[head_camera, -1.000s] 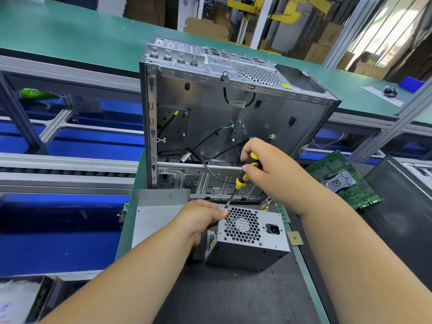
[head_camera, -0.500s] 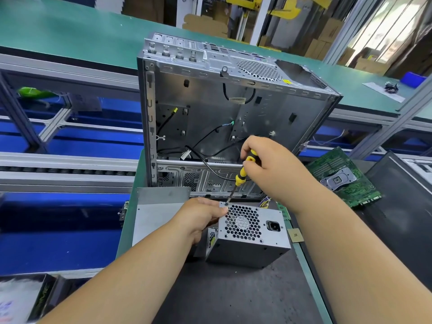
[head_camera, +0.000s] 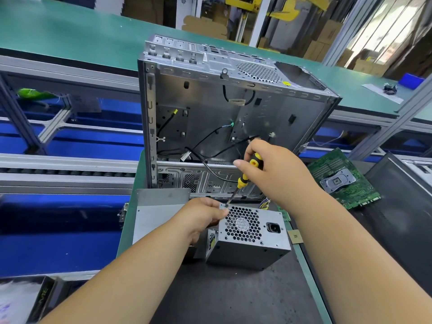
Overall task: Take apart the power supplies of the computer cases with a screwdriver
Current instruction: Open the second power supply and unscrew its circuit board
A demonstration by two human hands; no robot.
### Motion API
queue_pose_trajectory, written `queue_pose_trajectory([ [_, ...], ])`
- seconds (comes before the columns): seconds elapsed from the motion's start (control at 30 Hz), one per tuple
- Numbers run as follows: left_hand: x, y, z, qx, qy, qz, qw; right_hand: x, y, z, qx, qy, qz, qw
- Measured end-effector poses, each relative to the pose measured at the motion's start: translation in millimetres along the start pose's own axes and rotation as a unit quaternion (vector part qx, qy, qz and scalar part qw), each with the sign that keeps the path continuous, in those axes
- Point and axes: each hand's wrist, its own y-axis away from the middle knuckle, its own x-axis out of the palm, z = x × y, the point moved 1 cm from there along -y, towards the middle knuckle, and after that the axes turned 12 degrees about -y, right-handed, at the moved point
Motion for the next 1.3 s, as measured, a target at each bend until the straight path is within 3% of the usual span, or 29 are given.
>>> queue_pose_trajectory([
  [0.13,-3.7,7.7,-12.5,0.093,-0.155,0.012,0.983,0.7,-0.8,-1.9,0.0,-0.021,-0.001,1.0],
  [0.23,-0.1,13.6,-18.7,0.142,-0.286,-0.01,0.948,0.8,-0.9,-2.2,-0.002,-0.018,-0.004,1.0],
  [0.33,3.5,15.1,-21.7,0.175,-0.34,-0.012,0.924,0.3,-0.9,-2.4,0.0,-0.018,-0.005,1.0],
  [0.6,-3.1,10.2,-23.7,0.194,-0.339,0.019,0.92,-2.9,-0.1,-0.4,0.003,-0.029,-0.015,0.999],
  [0.87,-2.9,7.5,-21.0,0.193,-0.326,0.014,0.925,-1.3,4.5,1.6,0.013,-0.128,0.01,0.992],
  [1.07,-1.6,8.8,-23.5,0.184,-0.323,0.023,0.928,1.4,3.6,1.0,-0.027,-0.01,-0.031,0.999],
  [1.3,-1.2,9.6,-23.9,0.175,-0.325,0.023,0.929,4.8,3.3,-3.5,-0.01,-0.047,-0.041,0.998],
])
